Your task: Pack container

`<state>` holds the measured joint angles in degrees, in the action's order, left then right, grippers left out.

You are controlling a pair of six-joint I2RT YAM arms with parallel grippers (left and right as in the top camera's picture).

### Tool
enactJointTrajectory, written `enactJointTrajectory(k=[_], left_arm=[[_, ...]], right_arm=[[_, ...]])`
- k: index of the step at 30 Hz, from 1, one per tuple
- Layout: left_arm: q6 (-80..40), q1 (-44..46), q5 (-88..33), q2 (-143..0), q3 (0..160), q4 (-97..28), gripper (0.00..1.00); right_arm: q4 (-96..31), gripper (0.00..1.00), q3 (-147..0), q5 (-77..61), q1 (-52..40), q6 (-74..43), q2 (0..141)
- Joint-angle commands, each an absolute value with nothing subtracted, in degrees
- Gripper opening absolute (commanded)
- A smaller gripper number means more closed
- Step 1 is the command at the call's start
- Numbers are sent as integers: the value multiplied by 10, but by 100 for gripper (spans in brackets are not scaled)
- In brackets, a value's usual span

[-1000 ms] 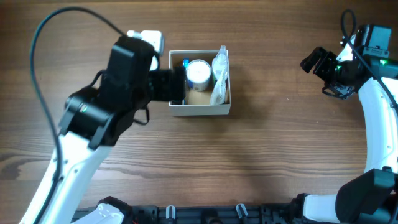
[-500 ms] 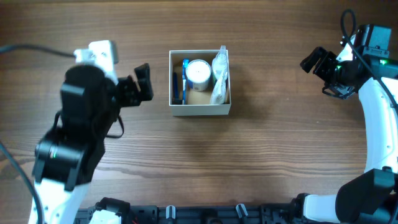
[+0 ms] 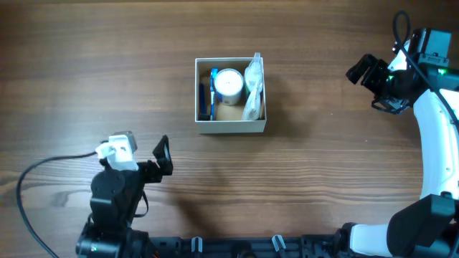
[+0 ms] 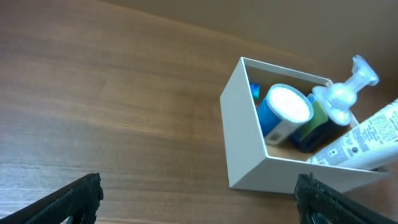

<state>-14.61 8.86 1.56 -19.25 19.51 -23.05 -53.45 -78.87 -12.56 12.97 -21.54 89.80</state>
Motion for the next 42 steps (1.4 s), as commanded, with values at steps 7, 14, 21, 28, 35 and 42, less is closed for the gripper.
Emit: enactJointTrajectory(k=[7,14,21,28,35,42], left_arm=[[-139,84,11,-28,79,-221,100],[-139,84,11,-1,68,-225,100],[-139,85,11,-2,68,-225,100],[-139,85,11,-2,68,-225,100],[-139,85,11,-2,68,-225,100],[-139,85,11,-2,68,-225,100]], right_arm=[[-533,100,-792,-120,131,-210,904],[-533,100,-792,-120,131,-210,904],[-533,100,-792,-120,131,-210,904],[-533,100,-792,-120,131,-210,904],[-531,99,-791,-120,130,-211,904],[-534,100,-791,-102,70,-208,758]])
